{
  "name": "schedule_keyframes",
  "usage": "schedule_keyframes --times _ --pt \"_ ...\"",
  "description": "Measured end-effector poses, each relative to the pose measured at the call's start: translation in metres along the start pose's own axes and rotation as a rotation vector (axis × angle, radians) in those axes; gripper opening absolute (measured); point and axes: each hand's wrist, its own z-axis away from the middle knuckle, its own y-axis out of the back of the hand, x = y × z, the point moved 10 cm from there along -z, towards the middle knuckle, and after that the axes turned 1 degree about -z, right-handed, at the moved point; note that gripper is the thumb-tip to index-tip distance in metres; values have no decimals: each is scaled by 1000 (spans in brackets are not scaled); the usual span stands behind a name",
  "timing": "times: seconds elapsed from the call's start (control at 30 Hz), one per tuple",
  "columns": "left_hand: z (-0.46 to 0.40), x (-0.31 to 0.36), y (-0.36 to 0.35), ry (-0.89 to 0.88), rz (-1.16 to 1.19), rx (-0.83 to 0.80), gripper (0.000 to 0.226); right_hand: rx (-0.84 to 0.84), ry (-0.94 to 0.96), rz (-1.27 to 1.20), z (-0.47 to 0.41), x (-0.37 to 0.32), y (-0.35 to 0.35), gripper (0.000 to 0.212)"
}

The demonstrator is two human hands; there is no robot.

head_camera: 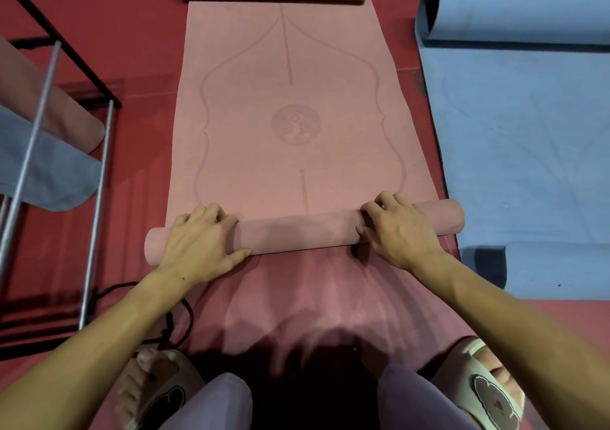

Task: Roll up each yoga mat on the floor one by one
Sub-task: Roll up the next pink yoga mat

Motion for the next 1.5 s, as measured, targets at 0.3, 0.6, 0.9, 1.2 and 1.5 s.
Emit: schedule_keyframes --times 0.3,0.6,0.9,1.2,1.5 --pt "-6 -1 12 89 95 32 55 -13 37 130 -2 -11 -7 36" --pt "-13 -5 17 102 114 -10 55 -34 19 101 -14 -11 -2 29" --pt "-14 -1 23 97 48 127 39 97 93 35 -9 -8 3 24" --pt "3 -3 7 71 34 183 59 51 41 92 -5 10 -13 59" --pt "-13 -18 2 36 -105 105 92 -42 80 156 -27 12 -7 71"
